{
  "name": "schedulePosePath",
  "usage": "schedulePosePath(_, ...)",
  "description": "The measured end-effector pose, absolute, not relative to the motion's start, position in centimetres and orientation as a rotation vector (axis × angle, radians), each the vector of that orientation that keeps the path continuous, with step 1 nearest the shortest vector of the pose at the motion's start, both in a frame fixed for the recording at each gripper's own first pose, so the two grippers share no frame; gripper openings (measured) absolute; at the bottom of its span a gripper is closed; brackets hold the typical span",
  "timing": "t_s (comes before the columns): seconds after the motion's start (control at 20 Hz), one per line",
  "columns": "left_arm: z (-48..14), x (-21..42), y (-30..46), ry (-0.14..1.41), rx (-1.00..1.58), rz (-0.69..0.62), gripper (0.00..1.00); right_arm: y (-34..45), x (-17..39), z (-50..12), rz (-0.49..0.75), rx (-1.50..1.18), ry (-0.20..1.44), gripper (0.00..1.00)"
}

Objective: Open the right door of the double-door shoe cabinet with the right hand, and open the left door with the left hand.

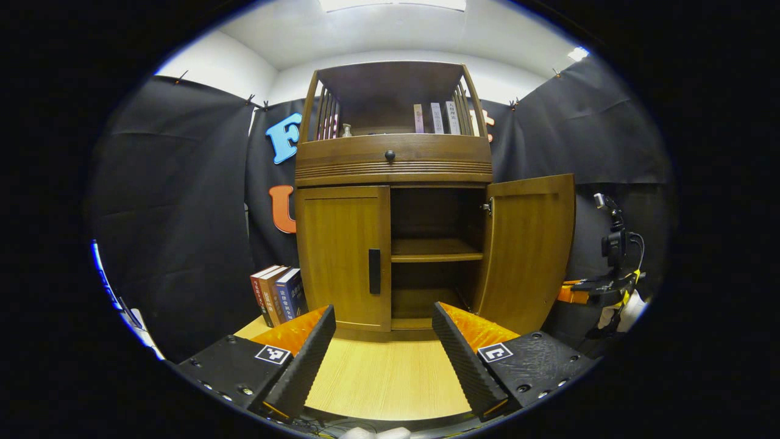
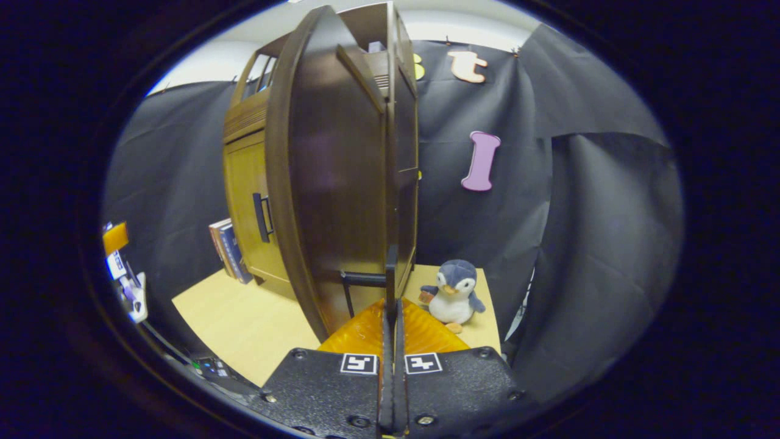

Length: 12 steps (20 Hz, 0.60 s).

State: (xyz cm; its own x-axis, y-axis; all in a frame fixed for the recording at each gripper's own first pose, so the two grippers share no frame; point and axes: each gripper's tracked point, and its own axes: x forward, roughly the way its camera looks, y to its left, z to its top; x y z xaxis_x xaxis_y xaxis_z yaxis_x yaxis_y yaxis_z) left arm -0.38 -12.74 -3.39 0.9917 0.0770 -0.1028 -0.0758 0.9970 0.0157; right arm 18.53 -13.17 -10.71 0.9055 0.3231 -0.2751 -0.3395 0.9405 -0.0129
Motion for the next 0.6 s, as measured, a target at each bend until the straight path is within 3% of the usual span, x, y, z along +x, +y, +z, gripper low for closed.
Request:
schedulePosePath(0.45, -3.1, 0.3, -11.4, 0.097, 0.024, 0.06, 0.95, -13.5, 16.9, -9.8, 0.344, -0.06, 0.262, 0.04)
schedulePosePath(0.6, -3.5, 1.0, -10.2, 0.103, 0.022, 0.03, 0.96, -14.8, 15.2, -8.0, 0.286, -0.057, 0.221, 0.14)
